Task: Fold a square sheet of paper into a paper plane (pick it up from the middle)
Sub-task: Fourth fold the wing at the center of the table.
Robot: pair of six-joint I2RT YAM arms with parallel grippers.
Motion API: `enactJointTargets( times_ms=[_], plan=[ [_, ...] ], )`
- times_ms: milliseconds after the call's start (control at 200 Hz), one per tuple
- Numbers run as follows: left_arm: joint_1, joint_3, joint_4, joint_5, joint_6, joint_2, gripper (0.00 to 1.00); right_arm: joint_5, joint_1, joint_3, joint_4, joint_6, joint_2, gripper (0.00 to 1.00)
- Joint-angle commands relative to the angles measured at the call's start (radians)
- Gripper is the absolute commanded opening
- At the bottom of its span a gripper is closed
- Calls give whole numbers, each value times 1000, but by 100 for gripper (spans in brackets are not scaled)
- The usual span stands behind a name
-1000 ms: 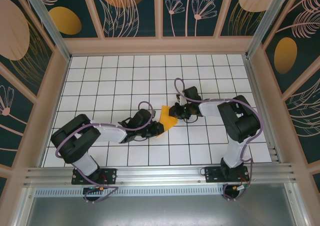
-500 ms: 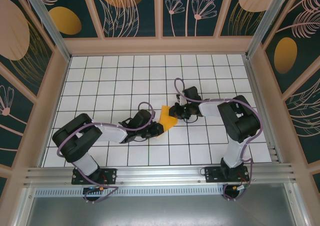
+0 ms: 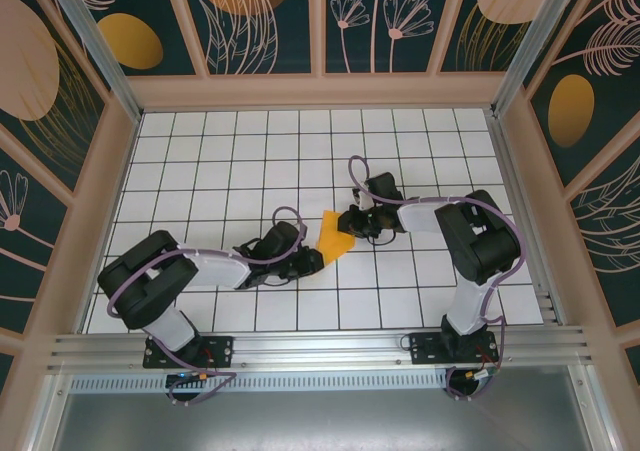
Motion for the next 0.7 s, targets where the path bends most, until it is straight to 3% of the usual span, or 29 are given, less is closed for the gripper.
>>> enactJointTargets(
  times_ms=[0,200,460,696],
  plan=[
    [-14,-46,-169,10,-2,-28,27,81,-1,-10,-71,-12,61,16],
    [-18,-36,-228,-15,29,-83,28,81,-1,-10,-72,-13,68,16],
    [-16,5,-164,-176,50,-256,27,78,-1,-7,-73,-15,60,16],
    [-15,51,-44,-117,55,-123,16,73,-1,-9,-65,-12,56,16]
  ],
)
